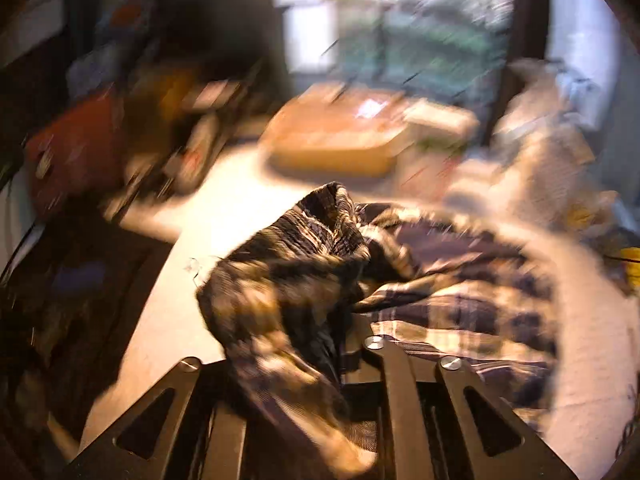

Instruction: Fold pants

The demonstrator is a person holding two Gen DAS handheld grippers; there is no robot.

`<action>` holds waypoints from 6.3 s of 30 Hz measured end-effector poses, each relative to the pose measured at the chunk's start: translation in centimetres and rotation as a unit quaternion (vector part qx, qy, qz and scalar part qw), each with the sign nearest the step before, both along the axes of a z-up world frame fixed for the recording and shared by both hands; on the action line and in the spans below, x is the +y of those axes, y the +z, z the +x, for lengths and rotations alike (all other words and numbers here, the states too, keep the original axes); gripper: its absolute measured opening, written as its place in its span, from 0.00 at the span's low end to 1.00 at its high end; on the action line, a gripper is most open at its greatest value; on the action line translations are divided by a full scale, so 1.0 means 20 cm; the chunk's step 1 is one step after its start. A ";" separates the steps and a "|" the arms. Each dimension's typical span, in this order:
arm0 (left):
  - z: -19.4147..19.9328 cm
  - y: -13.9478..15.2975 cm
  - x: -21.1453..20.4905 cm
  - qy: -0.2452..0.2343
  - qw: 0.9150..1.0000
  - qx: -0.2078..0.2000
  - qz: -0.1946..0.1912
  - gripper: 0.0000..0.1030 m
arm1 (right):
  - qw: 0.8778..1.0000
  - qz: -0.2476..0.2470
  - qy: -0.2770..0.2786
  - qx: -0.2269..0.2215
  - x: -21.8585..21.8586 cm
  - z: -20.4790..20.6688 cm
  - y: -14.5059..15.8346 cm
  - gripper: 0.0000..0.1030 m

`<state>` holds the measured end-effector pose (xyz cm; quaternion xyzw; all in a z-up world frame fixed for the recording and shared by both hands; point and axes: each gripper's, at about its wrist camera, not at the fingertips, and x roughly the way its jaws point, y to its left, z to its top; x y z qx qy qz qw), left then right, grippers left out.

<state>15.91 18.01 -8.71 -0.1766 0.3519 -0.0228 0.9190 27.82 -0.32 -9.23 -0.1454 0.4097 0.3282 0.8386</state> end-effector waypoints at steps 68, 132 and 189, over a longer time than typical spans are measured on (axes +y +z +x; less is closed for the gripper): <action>0.81 -0.03 -0.38 -0.104 0.992 0.052 0.043 0.61 | 0.997 0.054 -0.046 0.020 -0.78 0.55 -0.14 0.14; 0.66 -0.08 -0.41 -0.120 0.990 0.049 0.056 0.64 | 0.996 0.058 -0.070 -0.018 -0.94 0.35 -0.01 0.59; -0.15 0.51 -0.34 -0.082 0.963 -0.253 0.046 0.10 | 0.945 0.071 0.071 -0.310 -0.52 -0.53 0.79 0.18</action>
